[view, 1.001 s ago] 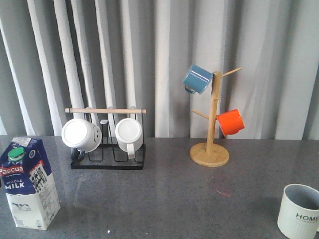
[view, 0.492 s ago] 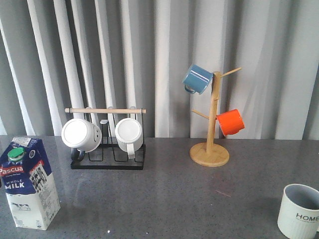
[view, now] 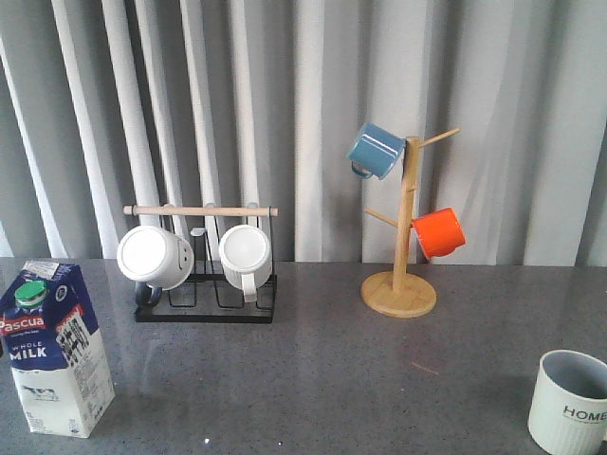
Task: Place milk next to cup
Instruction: 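Close the right gripper on the white HOME mug's handle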
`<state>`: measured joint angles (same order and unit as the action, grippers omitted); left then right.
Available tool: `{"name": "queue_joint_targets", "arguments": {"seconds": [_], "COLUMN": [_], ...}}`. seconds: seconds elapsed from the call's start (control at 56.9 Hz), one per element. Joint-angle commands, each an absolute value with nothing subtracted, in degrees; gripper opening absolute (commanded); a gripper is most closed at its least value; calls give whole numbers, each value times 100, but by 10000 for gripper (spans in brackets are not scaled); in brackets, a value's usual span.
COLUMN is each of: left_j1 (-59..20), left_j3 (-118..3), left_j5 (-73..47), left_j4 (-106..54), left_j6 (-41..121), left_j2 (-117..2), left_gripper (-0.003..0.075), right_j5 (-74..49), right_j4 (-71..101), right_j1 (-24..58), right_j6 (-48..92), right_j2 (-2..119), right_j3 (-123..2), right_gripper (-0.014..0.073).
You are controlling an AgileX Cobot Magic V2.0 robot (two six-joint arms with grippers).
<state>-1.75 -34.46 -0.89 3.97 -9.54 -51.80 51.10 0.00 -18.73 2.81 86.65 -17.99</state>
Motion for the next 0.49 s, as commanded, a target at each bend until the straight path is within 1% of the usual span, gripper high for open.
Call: {"name": "queue_joint_targets", "arguments": {"seconds": [0.0,0.158,0.474], "left_j1": [-209,-209,-209], "left_j3": [-3643,-3643,-3643], "left_j5": [372,372,372], "left_j4": [367,367,367], "left_j6": [-962,-962,-962], "left_j2": [-5140,-5140,-5140], "left_gripper": [520,520,520], "right_j5": [5680,5712,5745], "right_j4": [-123,-366,-309], "right_j1": [-1916,-1916,-1916], "right_j6": [267,182,182], "right_j2": [8657,8846,9224], "right_j3": [-1949,-2074,-2363], "right_gripper": [568,568,568]}}
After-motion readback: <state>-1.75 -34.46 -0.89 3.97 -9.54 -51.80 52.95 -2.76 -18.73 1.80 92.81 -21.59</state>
